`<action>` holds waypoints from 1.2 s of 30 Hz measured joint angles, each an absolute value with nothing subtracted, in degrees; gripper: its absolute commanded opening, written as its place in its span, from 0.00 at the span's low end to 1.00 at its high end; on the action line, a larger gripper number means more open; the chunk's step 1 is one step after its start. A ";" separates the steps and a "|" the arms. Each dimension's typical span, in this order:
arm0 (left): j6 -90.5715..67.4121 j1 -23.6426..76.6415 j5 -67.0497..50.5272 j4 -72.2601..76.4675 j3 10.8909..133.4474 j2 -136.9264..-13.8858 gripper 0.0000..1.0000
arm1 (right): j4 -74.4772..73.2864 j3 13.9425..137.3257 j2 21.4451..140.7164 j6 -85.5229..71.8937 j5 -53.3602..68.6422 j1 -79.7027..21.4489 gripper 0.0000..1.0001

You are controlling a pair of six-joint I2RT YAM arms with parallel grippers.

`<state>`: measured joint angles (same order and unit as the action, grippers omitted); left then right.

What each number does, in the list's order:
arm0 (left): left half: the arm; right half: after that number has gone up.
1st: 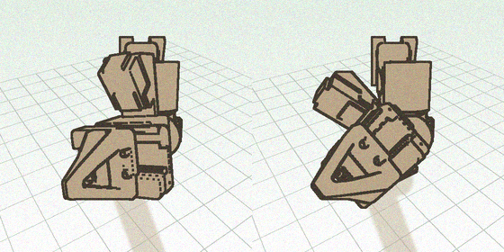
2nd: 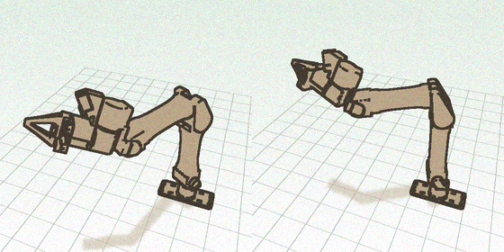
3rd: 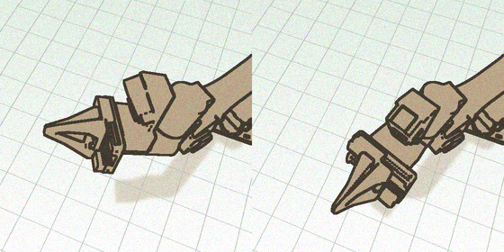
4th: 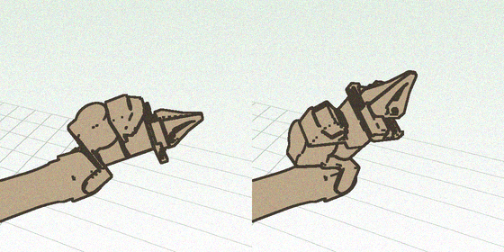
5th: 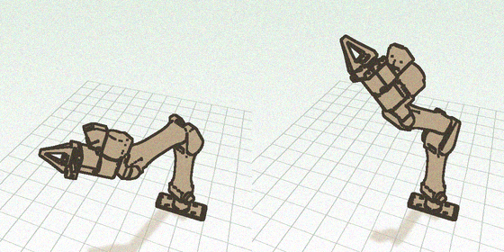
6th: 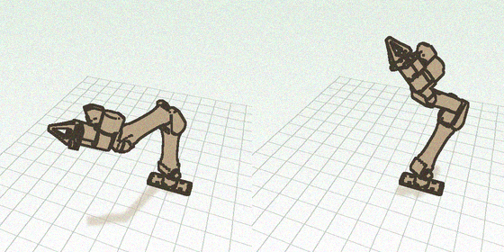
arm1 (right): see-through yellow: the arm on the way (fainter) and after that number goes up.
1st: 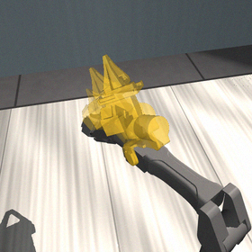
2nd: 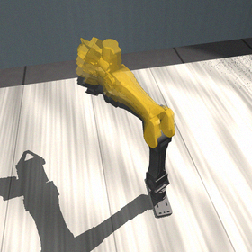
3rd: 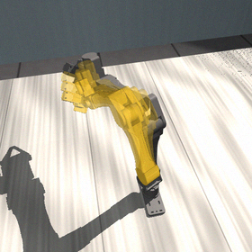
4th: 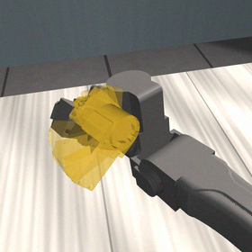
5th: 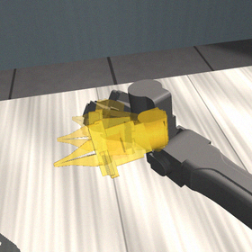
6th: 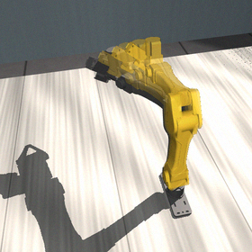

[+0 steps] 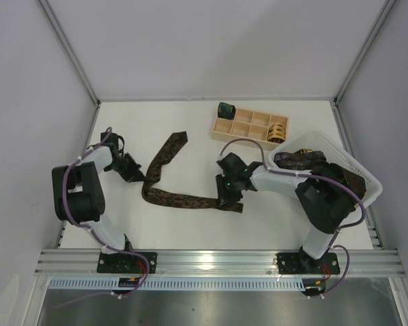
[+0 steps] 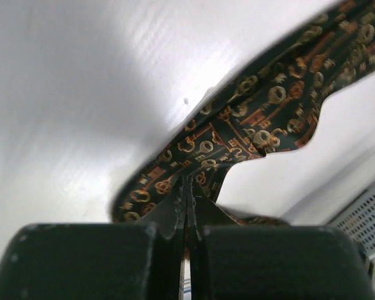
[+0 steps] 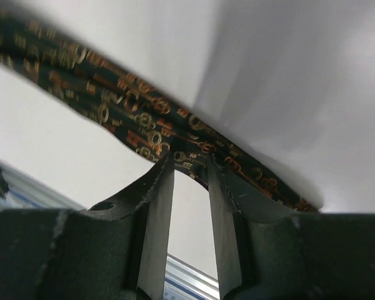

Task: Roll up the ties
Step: Flatten the tie

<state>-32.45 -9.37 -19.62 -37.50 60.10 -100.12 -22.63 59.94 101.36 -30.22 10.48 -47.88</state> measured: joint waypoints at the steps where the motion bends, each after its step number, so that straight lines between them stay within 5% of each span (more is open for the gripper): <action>1: -33.41 -9.15 -19.70 -37.01 58.89 -98.50 0.00 | -23.14 58.52 100.05 -30.72 9.91 -45.15 0.34; 6: -38.30 -6.79 -20.05 -32.60 55.11 -90.41 0.07 | -28.05 54.22 94.91 -31.31 5.91 -35.03 0.35; 11: -40.10 -2.63 -22.61 -28.03 59.16 -86.04 0.34 | -33.56 54.19 93.30 -29.26 0.93 -33.06 0.35; 14: -38.92 -0.86 -26.02 -27.00 68.62 -91.37 0.32 | -36.25 54.33 91.90 -28.14 -0.89 -33.41 0.36; 18: -34.65 -0.45 -30.68 -27.27 85.27 -106.94 0.00 | -39.22 56.18 89.95 -27.33 -1.76 -33.63 0.39; 27: -28.77 0.40 -30.17 -35.40 103.68 -131.09 0.00 | -40.88 65.25 88.44 -27.11 0.86 -33.52 0.43; 36: -29.17 2.13 -19.46 -44.49 108.09 -134.08 0.01 | -40.80 72.05 94.28 -27.11 2.76 -36.45 0.44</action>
